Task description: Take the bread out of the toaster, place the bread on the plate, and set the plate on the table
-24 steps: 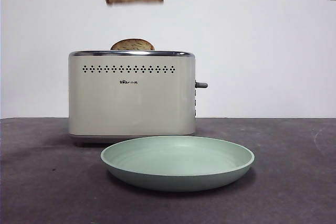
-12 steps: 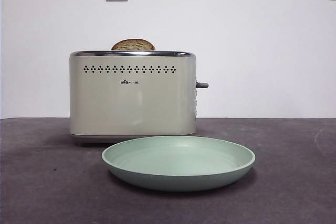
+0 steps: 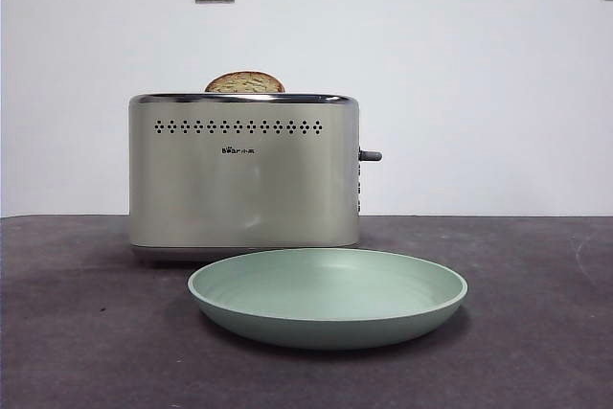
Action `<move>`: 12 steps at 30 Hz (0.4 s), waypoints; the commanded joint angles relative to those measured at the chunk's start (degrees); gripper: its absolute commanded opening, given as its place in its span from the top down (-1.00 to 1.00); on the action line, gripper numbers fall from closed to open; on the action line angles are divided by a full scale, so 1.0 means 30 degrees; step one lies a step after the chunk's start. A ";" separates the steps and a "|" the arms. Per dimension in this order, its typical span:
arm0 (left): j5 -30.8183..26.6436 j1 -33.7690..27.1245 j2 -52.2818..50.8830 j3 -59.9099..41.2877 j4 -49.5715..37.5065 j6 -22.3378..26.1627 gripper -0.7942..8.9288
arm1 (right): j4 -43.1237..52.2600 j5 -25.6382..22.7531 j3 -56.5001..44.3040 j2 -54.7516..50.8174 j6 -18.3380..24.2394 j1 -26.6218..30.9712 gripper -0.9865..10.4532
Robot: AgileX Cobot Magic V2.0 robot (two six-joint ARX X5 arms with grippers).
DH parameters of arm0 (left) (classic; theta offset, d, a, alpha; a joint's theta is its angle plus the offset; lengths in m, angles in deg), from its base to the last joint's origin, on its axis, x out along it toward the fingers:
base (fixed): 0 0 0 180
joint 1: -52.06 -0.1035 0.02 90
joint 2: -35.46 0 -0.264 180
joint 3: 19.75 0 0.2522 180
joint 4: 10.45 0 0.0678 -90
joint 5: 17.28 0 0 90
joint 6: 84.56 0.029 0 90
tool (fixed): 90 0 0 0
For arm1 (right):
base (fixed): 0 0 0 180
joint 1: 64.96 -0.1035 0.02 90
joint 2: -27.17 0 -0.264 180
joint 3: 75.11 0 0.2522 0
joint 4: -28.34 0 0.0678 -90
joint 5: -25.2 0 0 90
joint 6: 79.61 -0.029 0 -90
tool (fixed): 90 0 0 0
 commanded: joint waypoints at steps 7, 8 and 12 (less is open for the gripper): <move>0.0007 0.0743 -0.0663 -0.0306 0.2135 0.0845 0.85 | 0.0517 0.0007 -0.0007 0.3060 -0.0240 -0.0066 -0.08; 0.0007 0.0860 -0.0838 -0.0554 0.2120 0.0845 0.85 | 0.0525 0.0007 -0.0007 0.3366 -0.0233 -0.0080 -0.04; 0.0073 0.1239 -0.1858 -0.2368 0.2098 0.0838 0.85 | 0.0546 -0.0007 -0.0007 0.4743 -0.0160 -0.0408 -0.04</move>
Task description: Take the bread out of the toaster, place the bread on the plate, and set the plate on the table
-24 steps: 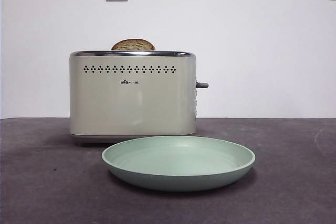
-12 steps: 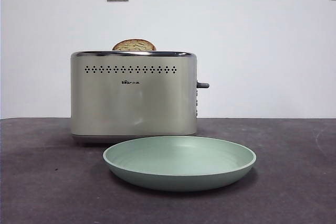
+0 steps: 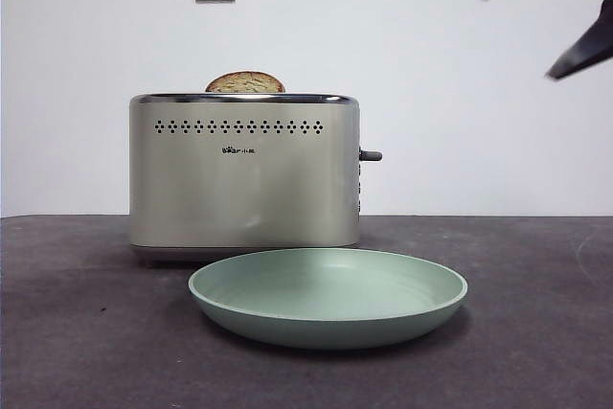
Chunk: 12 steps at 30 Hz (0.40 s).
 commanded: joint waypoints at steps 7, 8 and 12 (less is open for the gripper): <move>0.0197 0.0313 -0.3038 -0.5355 -0.0765 -0.0233 0.85 | 0.0809 -0.0102 -0.0007 0.3147 -0.0058 -0.1137 -0.04; 0.0197 0.0313 -0.3315 -0.5748 -0.0831 -0.0350 0.85 | 0.0976 -0.0138 -0.0015 0.3512 -0.0066 -0.1290 -0.04; 0.0204 0.0313 -0.4299 -0.6907 -0.0933 -0.0605 0.85 | 0.1355 -0.0874 -0.0015 0.5180 -0.0073 -0.1974 -0.04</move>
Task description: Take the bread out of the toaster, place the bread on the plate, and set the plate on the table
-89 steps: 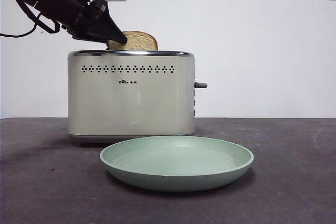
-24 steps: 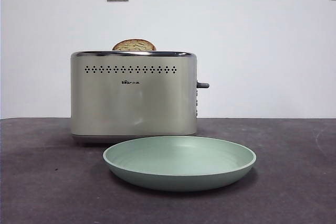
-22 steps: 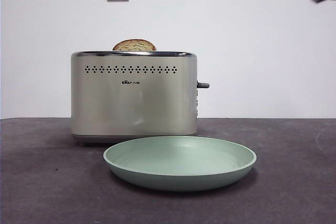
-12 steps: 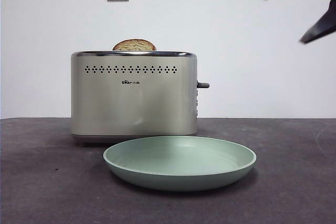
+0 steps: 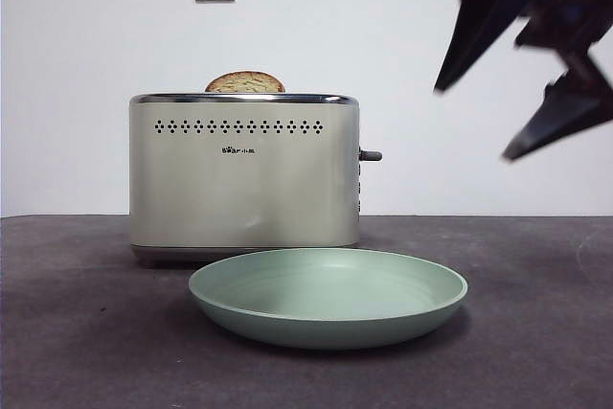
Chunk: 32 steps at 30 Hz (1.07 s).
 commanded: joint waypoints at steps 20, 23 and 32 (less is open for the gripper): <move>0.0095 0.0066 -0.0962 -0.0459 -0.0262 -0.0306 0.85 | 0.2528 -0.1137 -0.0022 0.6630 -0.0146 -0.1982 0.50; 0.0109 0.0066 -0.0962 -0.0459 -0.0328 -0.0306 0.85 | 0.2907 -0.1129 -0.0022 0.6630 -0.0226 -0.2004 0.68; 0.0124 0.0066 -0.0962 -0.0459 -0.0335 -0.0350 0.85 | 0.3825 -0.1144 -0.0022 0.6681 -0.0648 -0.2004 0.85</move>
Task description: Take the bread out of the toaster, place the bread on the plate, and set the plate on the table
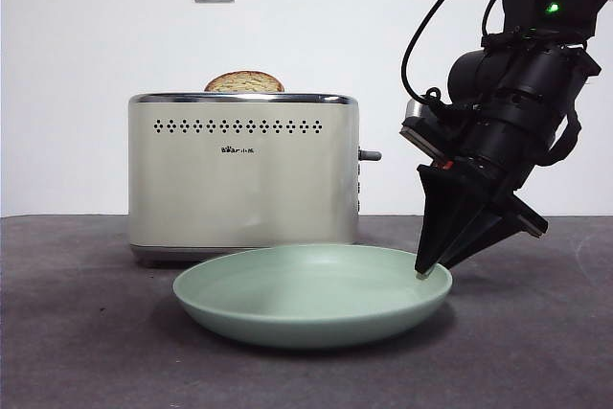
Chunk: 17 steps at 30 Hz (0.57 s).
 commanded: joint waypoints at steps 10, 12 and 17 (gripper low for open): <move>0.1035 0.0066 -0.0007 -0.0044 -0.0605 -0.0568 0.85 | 0.0007 0.0124 -0.0022 0.0044 -0.0619 -0.0117 0.85; 0.1690 0.0066 0.0029 -0.0044 -0.0852 -0.0758 0.85 | -0.0255 0.0168 -0.0022 -0.0415 -0.0758 -0.0124 0.85; 0.2528 0.0087 0.0372 -0.0044 -0.1916 -0.1537 0.85 | -0.0634 0.0226 -0.0022 -0.2856 -0.1552 -0.0517 0.85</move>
